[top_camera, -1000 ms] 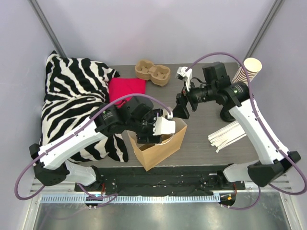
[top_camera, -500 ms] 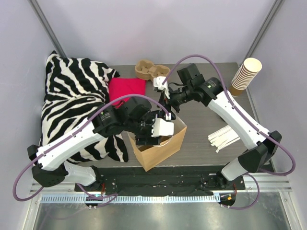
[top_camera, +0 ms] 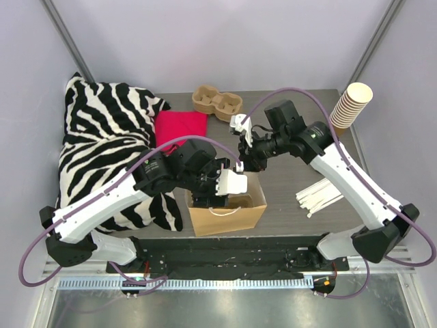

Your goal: Pack the takeout coffee

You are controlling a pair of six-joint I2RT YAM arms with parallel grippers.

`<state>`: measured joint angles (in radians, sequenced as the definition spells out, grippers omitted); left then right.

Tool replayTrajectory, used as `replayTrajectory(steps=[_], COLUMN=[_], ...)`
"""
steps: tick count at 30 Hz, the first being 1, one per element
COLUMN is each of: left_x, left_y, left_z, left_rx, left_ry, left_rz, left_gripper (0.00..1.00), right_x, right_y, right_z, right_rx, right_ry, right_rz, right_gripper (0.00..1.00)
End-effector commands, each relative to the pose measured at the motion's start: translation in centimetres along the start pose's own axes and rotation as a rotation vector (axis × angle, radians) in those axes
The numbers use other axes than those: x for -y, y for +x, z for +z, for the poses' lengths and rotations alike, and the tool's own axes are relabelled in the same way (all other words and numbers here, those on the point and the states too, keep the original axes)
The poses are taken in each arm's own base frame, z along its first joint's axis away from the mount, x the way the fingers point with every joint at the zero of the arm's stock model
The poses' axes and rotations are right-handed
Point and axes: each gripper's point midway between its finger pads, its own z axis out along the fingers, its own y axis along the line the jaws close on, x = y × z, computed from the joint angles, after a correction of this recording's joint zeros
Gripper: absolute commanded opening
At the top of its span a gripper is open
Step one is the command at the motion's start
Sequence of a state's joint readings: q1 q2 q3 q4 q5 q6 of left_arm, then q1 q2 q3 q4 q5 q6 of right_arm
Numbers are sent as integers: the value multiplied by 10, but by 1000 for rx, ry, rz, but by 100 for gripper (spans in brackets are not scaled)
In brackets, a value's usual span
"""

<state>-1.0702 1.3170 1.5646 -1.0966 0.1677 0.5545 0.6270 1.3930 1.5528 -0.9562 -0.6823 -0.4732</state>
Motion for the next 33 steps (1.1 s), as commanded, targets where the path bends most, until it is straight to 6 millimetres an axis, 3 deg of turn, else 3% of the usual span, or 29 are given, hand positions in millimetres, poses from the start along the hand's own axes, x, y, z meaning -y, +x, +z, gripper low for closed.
replayTrajectory(steps=[1,3,4,14,17,20,21,25,31,33], left_x=[-4,-3,-2,0,0,-2,-3,-12,-14,-6], left_y=[-6,-6,-6,-5,-3,-4,-4,-5,0,9], left_z=[-7,-6,-5,-5,-3,-1,-1,0,-1,6], left_rx=[41,45,44,42,38,36,37,43,61,40], left_ry=[-31,-24,-20,-10,-10,-21,-26,-82,-136,-125], left_rz=[7,14,15,15,16,-3,-7,-34,-61,-53], left_gripper=[8,8,8,8,8,7,7,7,8,8], right_x=[-17,-14,-13,15,20,19,19,22,-3,-9], right_y=[-13,-14,-17,-13,-9,-8,-11,-44,-62,-51], right_z=[-11,-8,-8,20,29,33,31,9,-25,-19], right_rx=[59,55,60,21,7,-1,4,109,265,265], right_ry=[-3,-4,-5,-4,-15,-23,-13,100,171,169], right_rz=[77,77,61,-28,-37,-33,-32,24,65,94], right_gripper=[43,69,72,74,64,26,4,1,1,1])
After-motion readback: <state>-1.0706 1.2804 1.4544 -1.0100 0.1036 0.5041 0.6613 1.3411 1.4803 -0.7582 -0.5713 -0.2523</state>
